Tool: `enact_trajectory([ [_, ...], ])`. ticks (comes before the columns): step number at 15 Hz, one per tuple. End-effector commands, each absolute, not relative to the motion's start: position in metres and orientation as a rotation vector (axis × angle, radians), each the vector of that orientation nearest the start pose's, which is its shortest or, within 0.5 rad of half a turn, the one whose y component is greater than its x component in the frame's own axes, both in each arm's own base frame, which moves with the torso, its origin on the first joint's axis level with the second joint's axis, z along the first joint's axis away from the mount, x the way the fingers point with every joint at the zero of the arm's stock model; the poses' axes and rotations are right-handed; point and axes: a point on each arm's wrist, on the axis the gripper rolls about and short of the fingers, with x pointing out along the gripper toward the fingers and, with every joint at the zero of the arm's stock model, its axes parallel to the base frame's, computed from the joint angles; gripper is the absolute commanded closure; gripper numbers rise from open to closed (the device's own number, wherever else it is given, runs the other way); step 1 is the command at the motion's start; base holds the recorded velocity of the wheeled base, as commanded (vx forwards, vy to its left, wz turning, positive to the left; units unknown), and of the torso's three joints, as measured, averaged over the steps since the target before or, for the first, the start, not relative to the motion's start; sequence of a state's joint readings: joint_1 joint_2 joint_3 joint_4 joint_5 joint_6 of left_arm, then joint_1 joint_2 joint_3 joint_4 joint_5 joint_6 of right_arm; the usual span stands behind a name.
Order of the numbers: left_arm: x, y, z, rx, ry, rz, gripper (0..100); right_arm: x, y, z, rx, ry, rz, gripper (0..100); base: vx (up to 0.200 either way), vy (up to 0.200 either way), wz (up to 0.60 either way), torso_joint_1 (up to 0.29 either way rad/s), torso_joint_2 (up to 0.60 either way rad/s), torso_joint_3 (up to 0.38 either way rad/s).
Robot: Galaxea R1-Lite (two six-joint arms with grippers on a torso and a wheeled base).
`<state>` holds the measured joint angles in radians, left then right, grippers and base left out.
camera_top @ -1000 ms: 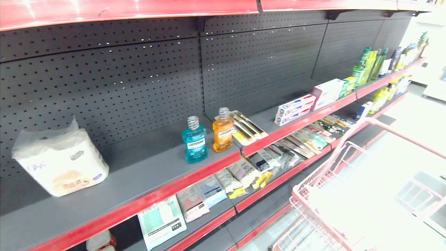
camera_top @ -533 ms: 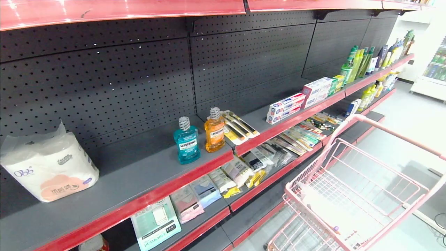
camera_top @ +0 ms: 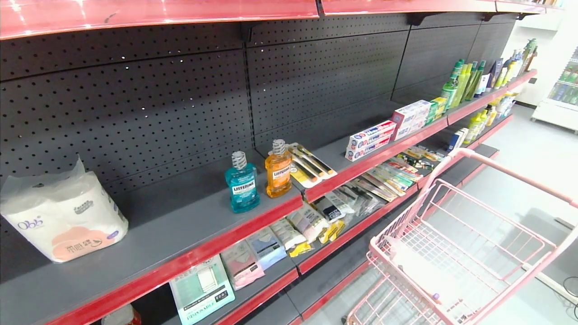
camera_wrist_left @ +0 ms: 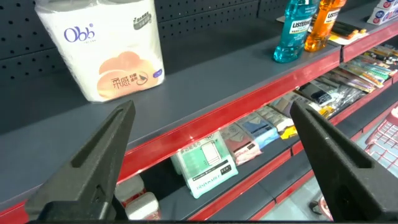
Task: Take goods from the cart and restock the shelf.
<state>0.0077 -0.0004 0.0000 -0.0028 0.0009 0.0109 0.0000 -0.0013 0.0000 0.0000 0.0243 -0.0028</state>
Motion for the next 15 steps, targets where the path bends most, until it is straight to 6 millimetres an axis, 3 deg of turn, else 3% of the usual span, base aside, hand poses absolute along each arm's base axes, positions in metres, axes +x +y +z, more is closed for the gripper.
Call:
enact_trajectory([
  [1,-0.023,0.000,0.076,0.011,-0.003,0.008,0,-0.023,0.001,0.075,-0.003,0.000,0.026,0,0.000,0.000,0.00,0.000,0.00,0.000],
  [4,-0.023,0.000,0.076,0.011,-0.003,0.008,0,-0.023,0.001,0.075,-0.003,0.000,0.026,0,0.000,0.000,0.00,0.000,0.00,0.000],
  [8,-0.023,0.000,0.076,0.011,-0.003,0.009,0,-0.023,0.001,0.075,-0.003,0.000,0.025,0,0.000,0.000,-0.60,0.000,0.00,0.002],
  [12,-0.023,0.000,0.076,0.011,-0.003,0.008,0,-0.023,0.001,0.076,-0.005,0.003,0.026,0,0.000,0.000,0.00,0.000,0.00,0.000],
  [15,-0.023,0.000,0.076,0.011,-0.003,0.009,0,-0.010,0.000,0.079,0.051,0.170,0.005,0,0.000,0.000,0.00,0.000,0.00,0.000],
])
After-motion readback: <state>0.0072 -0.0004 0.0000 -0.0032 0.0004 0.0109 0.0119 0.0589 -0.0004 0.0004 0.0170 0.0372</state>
